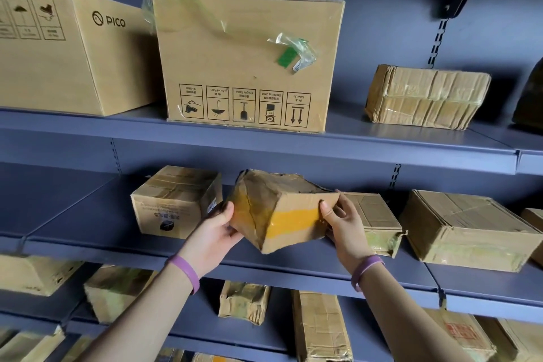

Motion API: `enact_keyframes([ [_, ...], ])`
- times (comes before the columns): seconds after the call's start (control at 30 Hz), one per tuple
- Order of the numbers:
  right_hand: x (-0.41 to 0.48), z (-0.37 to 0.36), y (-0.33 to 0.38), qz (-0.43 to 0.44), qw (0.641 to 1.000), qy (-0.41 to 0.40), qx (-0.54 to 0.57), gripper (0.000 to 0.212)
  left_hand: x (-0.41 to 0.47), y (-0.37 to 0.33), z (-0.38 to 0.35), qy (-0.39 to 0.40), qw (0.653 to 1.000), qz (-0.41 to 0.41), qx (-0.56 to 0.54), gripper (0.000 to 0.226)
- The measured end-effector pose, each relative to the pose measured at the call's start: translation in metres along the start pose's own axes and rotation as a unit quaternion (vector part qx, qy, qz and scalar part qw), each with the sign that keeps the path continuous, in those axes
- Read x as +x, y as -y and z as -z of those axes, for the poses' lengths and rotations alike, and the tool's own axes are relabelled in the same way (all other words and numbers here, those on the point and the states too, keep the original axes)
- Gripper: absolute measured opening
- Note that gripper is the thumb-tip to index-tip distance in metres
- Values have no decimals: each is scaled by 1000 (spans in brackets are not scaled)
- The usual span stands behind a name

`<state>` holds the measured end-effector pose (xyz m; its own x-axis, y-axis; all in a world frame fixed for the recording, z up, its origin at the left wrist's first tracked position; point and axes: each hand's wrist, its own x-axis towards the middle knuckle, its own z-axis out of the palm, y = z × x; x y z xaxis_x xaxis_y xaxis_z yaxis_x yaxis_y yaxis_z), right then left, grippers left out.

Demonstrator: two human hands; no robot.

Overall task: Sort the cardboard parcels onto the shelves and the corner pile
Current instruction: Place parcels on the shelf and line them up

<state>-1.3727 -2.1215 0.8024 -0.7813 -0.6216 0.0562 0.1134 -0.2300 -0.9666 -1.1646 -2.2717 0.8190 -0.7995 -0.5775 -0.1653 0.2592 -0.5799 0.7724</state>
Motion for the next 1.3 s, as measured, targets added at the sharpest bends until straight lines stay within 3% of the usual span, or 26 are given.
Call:
enact_keyframes([
  [0.1,-2,-1,-4,27,999,-17,8,46,3,-3,1,-38,999,-21,-8,52],
  [0.27,-4,-6,-6,72,997,-25,17,43,13,-9,-5,-172,974,-102,102,36],
  [0.4,-7,-9,-4,98,995,-15,4,44,16,-17,-17,-158,969,-1,189,67],
  [0.47,-9,-11,-2,114,993,-14,-9,44,18,-20,-23,-150,963,22,222,71],
  [0.73,-15,-6,1,127,992,7,-2,33,15,-25,-23,-88,969,27,230,50],
  [0.83,-17,-6,4,61,998,-21,-2,53,12,-22,-21,-78,975,20,206,41],
  [0.93,-14,-4,12,10,999,-38,-3,45,11,-20,-15,-71,978,20,194,40],
  [1.1,-10,-2,25,-43,998,24,-42,45,9,-17,-10,-62,981,8,181,34],
  [1.3,-7,-7,19,11,997,11,-72,41,8,-17,-11,-28,978,10,208,27],
])
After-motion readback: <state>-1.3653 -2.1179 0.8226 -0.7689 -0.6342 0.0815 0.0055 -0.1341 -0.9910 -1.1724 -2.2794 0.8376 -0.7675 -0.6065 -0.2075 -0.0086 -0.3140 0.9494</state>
